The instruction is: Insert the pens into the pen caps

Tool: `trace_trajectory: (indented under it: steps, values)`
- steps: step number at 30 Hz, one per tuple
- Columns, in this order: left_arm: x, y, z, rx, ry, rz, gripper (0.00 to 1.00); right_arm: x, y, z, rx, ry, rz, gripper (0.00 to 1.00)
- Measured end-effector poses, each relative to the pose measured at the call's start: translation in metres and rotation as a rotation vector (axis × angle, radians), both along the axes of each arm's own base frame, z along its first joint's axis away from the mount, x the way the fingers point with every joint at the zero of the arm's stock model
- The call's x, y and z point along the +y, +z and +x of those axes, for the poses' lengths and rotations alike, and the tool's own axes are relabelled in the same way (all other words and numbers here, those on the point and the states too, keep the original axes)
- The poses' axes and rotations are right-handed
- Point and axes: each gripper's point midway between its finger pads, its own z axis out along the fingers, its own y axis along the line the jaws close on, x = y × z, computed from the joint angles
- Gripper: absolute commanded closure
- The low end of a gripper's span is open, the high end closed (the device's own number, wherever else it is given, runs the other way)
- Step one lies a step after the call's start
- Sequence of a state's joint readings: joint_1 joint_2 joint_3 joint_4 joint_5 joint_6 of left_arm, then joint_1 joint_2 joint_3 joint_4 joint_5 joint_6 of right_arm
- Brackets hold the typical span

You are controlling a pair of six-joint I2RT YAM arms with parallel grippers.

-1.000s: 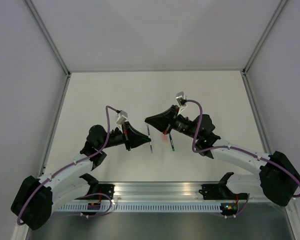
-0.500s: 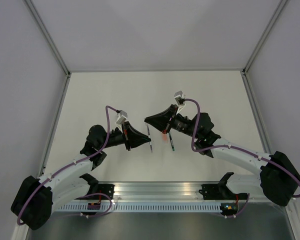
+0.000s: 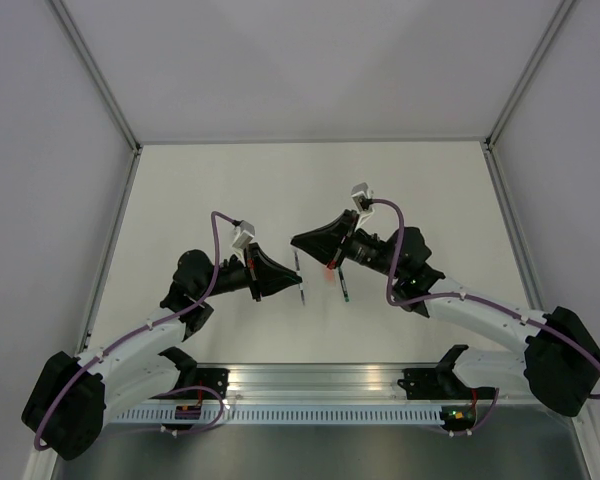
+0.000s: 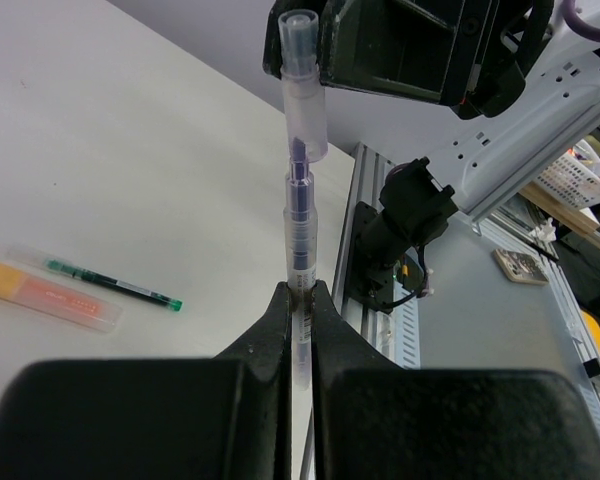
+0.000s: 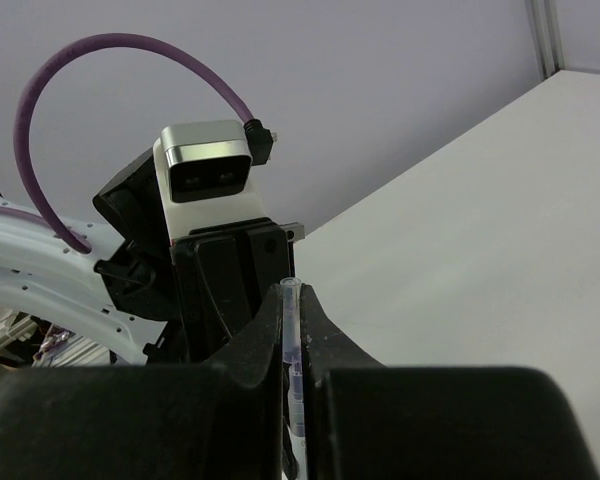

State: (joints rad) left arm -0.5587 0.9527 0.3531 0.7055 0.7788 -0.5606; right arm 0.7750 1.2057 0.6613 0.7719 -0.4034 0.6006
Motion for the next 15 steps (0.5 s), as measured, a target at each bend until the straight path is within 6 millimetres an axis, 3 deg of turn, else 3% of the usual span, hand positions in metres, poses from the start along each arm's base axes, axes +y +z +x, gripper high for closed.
trace_trajectory:
  steps: [15]
  values:
    - [0.0, 0.006, -0.004, 0.016, -0.007, -0.045, 0.98, -0.003, -0.012, -0.009, -0.015, 0.02, 0.012, 1.0]
